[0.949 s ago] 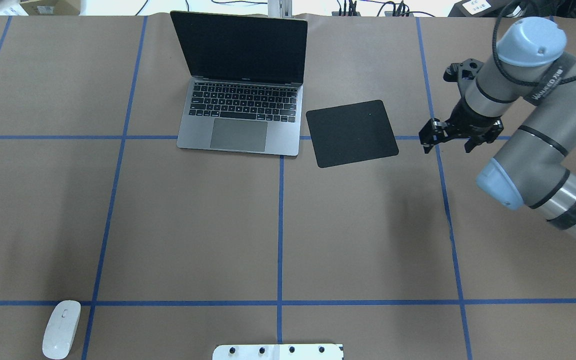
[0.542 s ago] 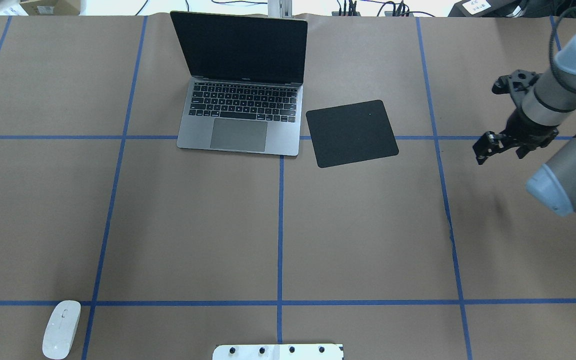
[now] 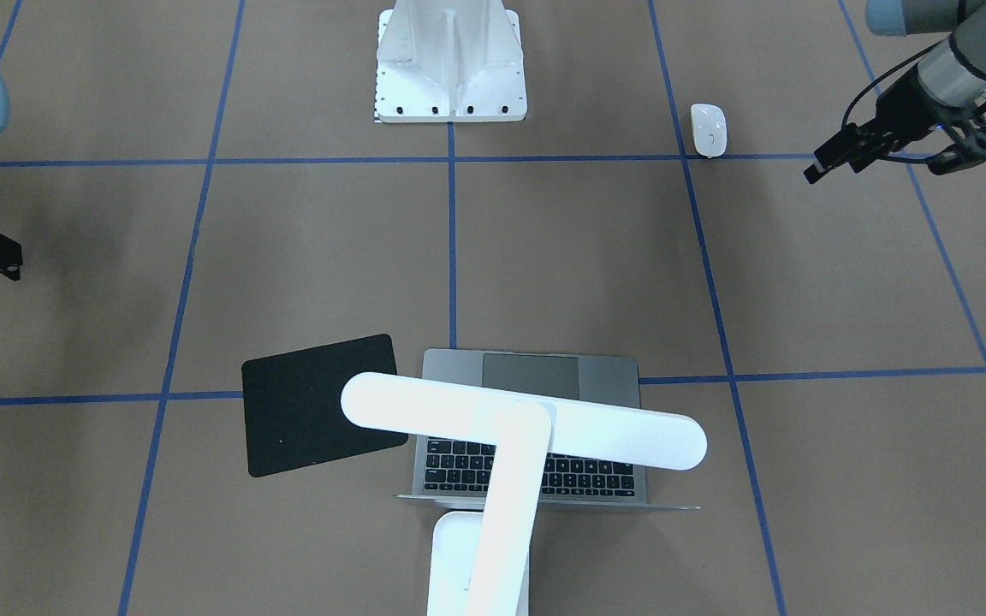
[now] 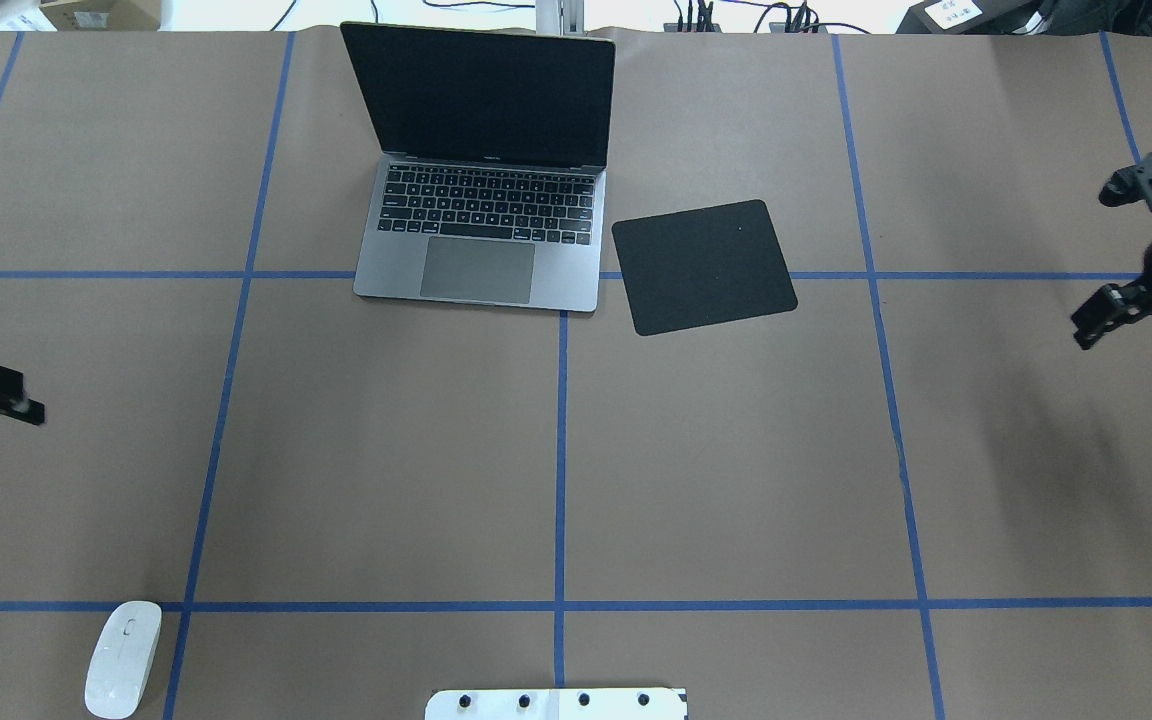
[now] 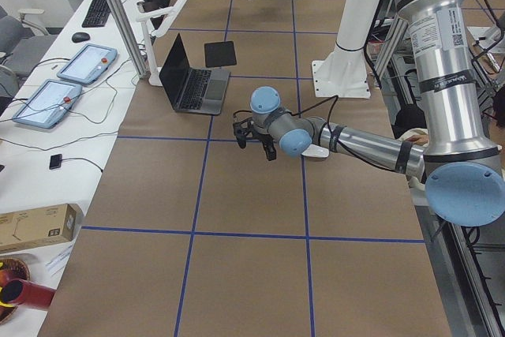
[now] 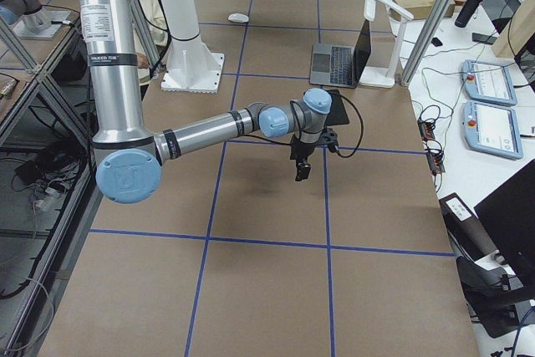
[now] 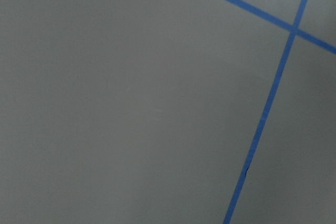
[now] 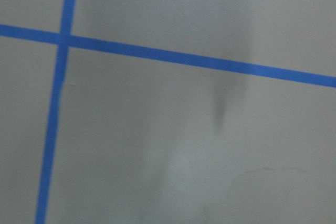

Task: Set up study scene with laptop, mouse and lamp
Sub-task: 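Lower the left gripper onto the white mouse and grasp it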

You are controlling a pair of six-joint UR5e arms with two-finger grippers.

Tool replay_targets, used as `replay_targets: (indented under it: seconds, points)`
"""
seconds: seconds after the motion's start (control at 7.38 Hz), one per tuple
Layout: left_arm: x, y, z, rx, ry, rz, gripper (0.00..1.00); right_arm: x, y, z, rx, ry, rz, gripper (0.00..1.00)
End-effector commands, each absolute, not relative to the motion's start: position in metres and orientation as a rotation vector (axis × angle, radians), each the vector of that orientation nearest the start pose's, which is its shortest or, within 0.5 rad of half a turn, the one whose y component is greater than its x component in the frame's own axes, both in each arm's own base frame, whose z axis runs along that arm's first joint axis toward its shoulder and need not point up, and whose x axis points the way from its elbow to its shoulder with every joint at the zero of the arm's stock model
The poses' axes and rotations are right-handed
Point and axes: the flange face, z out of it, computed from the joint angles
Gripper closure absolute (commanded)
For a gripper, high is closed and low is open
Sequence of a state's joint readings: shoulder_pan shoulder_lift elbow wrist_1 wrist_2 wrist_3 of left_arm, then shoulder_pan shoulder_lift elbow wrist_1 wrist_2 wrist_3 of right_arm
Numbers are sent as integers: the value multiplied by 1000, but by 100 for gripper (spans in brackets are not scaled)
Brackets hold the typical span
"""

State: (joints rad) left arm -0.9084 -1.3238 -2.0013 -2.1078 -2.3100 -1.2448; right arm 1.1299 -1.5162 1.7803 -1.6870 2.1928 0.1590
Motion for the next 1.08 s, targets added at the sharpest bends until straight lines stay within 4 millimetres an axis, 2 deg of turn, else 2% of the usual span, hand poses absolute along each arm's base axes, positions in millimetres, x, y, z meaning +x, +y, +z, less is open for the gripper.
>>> replay_targets:
  seconds: [0.0,0.14,0.41,0.54,0.68,0.95]
  points:
    - [267,-324,493,-181,895,-182,0,-104,-497,545,-74,-546,-447,0]
    - [288,-306,490,-175,882,-128,0,-102,-495,538,-78,-534,-448,0]
    - [334,-259,489,-162,837,-31,0,-102,-494,539,-80,-534,-447,0]
    - [348,-241,491,-148,816,12,0,-101,-494,539,-80,-534,-446,0]
    - [355,-231,492,-148,811,38,0,-102,-495,540,-82,-534,-447,0]
    - [352,-212,500,-152,784,79,0,-103,-497,539,-81,-534,-449,0]
